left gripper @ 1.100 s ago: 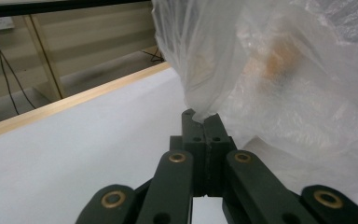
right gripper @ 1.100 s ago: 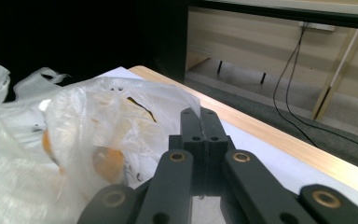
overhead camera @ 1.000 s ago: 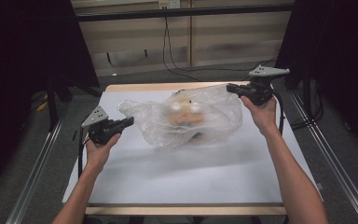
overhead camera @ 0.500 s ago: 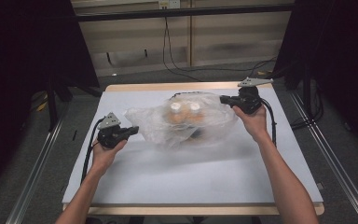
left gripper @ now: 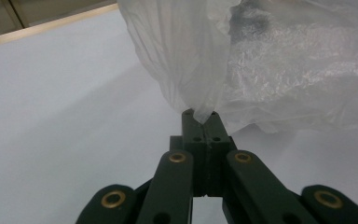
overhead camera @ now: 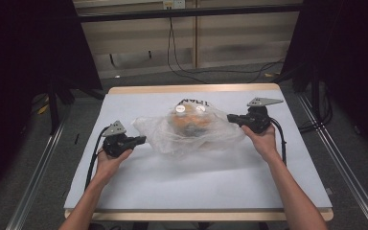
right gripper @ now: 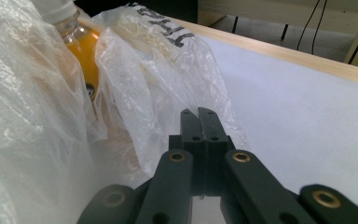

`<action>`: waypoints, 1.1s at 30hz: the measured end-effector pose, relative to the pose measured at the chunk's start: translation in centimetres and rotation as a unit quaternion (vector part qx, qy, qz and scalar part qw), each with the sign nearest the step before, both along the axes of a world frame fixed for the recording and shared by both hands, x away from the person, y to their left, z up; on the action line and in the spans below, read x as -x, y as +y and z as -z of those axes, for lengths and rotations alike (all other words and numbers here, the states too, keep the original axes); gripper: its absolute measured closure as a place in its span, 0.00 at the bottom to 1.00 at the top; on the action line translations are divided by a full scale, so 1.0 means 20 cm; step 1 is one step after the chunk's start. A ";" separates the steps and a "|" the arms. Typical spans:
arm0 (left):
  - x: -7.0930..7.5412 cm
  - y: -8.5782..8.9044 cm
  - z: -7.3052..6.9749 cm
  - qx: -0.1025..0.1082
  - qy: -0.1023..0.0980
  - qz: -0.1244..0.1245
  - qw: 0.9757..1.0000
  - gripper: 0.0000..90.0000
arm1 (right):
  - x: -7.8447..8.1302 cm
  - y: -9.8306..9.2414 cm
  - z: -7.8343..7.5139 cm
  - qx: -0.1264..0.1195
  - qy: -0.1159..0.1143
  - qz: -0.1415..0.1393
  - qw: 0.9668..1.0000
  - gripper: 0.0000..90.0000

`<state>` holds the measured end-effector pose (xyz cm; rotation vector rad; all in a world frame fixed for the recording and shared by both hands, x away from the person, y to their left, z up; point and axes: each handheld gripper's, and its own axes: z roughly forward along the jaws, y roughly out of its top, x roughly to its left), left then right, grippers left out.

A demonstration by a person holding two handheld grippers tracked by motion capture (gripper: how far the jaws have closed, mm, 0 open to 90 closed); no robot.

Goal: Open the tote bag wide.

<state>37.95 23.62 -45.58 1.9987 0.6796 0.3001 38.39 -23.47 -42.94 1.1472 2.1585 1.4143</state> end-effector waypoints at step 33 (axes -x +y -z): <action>-0.12 0.00 0.17 -0.062 0.065 -0.030 0.996 1.00 | -0.09 0.03 0.30 0.099 0.082 0.022 0.991 1.00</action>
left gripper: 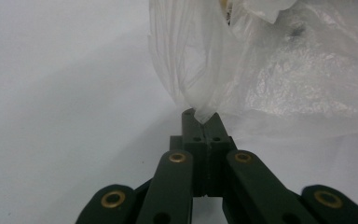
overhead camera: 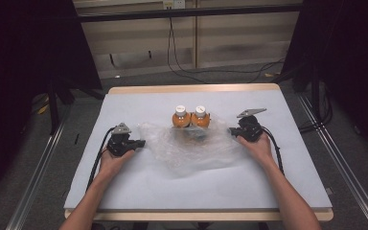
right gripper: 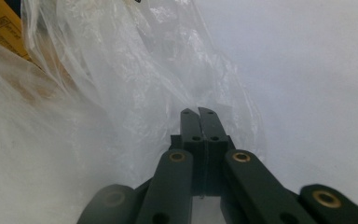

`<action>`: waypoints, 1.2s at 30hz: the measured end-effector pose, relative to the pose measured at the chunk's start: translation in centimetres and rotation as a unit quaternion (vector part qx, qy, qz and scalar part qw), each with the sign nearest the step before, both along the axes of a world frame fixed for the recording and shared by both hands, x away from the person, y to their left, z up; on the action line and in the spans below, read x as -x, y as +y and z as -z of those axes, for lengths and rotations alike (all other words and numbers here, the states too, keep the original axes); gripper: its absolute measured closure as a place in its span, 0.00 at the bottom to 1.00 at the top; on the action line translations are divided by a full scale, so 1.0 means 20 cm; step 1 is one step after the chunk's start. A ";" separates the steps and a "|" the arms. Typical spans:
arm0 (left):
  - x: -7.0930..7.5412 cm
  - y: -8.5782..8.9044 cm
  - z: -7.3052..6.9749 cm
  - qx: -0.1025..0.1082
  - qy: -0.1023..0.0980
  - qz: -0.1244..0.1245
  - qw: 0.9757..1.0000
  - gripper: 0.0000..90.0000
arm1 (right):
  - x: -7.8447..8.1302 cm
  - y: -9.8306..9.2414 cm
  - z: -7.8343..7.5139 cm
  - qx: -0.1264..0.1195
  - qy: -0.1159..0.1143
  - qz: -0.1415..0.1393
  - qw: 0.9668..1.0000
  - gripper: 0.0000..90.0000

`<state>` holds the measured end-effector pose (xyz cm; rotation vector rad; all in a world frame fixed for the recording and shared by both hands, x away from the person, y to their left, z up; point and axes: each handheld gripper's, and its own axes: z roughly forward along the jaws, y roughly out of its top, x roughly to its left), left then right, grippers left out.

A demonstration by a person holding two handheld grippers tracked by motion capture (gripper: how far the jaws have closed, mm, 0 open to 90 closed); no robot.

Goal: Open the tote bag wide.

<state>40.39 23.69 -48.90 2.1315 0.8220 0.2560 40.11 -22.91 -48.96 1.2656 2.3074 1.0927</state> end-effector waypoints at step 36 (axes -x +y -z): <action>0.10 -0.20 -0.41 0.136 -0.101 0.044 0.985 0.82 | 0.19 0.22 -0.34 -0.093 -0.065 -0.096 0.989 0.93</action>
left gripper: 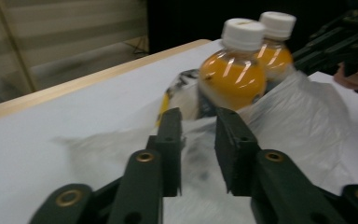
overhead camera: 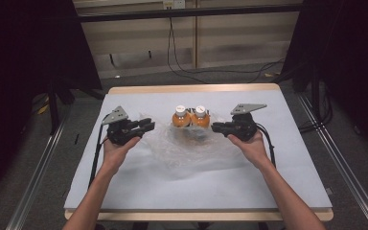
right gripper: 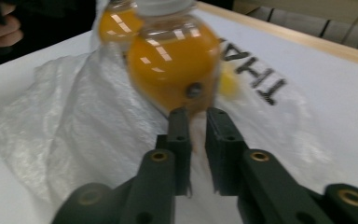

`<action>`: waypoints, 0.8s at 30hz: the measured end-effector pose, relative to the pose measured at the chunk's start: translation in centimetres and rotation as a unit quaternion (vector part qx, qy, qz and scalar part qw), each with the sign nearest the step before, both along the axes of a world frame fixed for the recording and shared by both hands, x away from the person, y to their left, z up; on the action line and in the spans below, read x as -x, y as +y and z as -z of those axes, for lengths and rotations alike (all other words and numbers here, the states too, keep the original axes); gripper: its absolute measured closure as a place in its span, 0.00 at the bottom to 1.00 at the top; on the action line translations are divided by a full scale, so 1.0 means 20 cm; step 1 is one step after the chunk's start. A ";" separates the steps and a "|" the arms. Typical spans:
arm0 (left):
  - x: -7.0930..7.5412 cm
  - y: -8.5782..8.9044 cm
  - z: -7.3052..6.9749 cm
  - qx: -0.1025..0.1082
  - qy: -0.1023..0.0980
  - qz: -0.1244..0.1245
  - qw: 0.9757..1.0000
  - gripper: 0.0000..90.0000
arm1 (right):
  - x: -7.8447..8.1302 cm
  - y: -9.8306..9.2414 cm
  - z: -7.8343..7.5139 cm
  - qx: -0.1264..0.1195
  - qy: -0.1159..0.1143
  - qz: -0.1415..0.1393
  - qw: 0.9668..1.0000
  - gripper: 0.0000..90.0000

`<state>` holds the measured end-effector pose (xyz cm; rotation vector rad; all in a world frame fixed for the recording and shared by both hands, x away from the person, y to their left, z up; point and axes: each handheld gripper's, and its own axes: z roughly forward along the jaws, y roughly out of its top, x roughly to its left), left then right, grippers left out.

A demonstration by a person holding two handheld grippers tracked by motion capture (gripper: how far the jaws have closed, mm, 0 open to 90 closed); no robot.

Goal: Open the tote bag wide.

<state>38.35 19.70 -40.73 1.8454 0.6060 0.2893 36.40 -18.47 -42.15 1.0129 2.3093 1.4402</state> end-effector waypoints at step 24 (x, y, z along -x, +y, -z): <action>0.06 -0.47 0.07 -0.089 -0.001 0.109 0.990 0.95 | 0.12 0.30 0.29 0.098 0.073 -0.109 0.986 1.00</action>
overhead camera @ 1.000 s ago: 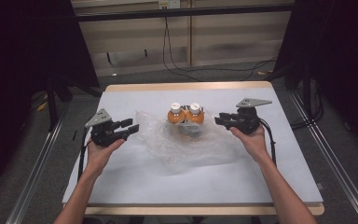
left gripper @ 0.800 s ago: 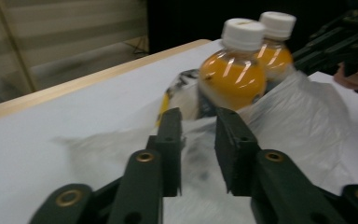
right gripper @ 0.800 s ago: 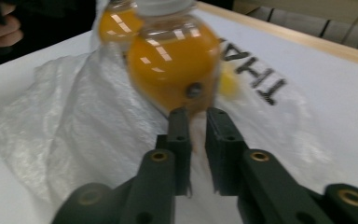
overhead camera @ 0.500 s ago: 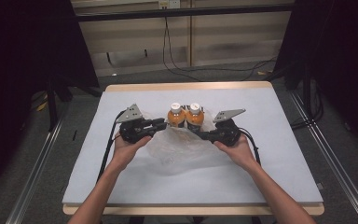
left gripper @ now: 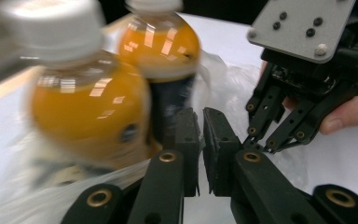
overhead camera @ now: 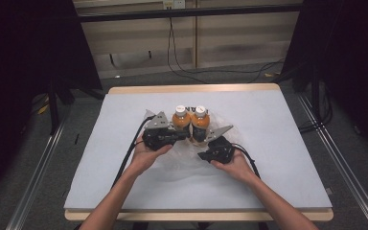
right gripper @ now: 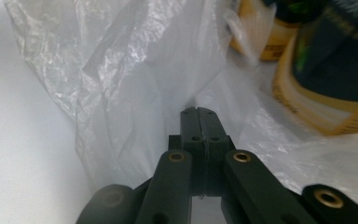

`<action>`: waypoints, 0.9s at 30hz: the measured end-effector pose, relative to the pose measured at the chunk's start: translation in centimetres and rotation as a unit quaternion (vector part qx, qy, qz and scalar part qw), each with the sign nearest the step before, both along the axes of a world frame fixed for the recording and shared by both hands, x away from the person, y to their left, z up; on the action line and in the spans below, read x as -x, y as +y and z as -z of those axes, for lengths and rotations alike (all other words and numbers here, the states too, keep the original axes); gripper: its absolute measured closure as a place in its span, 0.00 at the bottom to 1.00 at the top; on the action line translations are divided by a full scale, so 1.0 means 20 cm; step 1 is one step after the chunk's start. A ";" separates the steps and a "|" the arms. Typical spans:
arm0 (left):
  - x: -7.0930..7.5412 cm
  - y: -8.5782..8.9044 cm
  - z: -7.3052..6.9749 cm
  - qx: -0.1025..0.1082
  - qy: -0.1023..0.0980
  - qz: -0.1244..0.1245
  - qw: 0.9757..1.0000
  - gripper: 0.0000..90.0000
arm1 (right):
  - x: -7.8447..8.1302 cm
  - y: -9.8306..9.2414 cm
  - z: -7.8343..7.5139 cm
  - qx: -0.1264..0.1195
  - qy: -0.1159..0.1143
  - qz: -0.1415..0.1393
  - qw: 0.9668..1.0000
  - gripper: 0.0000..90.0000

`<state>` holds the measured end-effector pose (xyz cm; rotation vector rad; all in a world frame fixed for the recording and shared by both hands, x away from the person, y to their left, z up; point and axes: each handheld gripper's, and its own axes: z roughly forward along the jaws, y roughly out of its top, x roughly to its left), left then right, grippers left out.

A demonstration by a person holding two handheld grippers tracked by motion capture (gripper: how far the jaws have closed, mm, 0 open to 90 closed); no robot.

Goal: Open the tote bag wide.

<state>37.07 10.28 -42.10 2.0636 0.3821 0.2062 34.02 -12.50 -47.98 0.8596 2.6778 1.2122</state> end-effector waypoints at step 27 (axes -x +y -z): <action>-0.04 -0.02 0.26 -0.175 0.031 -0.020 0.984 1.00 | -0.17 -0.08 -0.06 0.075 -0.017 0.045 0.996 1.00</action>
